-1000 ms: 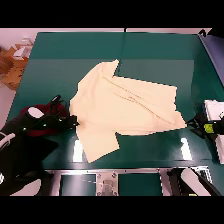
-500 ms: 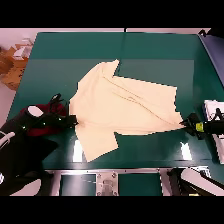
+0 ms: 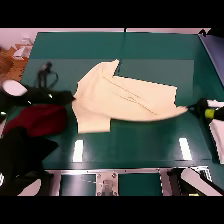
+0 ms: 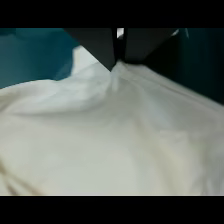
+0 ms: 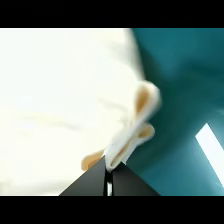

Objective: Fold the shirts.

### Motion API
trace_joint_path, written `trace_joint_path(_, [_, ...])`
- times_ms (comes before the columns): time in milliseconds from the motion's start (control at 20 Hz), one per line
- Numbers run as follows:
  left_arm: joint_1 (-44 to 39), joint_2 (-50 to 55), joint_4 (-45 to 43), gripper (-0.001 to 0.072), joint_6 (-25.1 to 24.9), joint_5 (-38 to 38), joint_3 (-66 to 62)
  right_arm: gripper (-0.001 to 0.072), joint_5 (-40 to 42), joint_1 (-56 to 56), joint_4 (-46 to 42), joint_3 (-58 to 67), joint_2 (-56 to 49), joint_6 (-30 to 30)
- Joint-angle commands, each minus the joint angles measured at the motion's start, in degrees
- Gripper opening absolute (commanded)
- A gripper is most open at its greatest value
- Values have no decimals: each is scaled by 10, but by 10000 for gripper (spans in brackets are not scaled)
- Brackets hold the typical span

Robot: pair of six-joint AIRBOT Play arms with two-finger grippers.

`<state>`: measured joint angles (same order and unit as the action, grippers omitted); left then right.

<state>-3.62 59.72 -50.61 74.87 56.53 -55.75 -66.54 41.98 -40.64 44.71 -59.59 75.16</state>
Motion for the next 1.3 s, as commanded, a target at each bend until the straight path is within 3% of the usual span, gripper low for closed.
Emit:
trace_joint_path(0, [0,-85,-76,20,64,58,-200,10,-66,1,95,126,112,30])
trace_joint_path(250, [0,-108,-92,21,77,94,-534,10,-3,1,93,360,229,125])
trace_joint_path(450, [0,-111,-90,21,92,80,-672,10,28,1,-63,530,237,199])
trace_joint_path(650, [0,-113,-89,22,118,87,-642,10,17,1,-163,573,215,203])
trace_joint_path(750, [0,-111,-88,22,122,90,-576,10,0,0,-148,548,188,198])
trace_joint_path(950, [0,-66,-87,22,121,89,-438,11,2,-12,-59,409,128,120])
trace_joint_path(1250, [-2,149,-50,22,99,53,-329,11,120,-118,-61,237,-60,50])
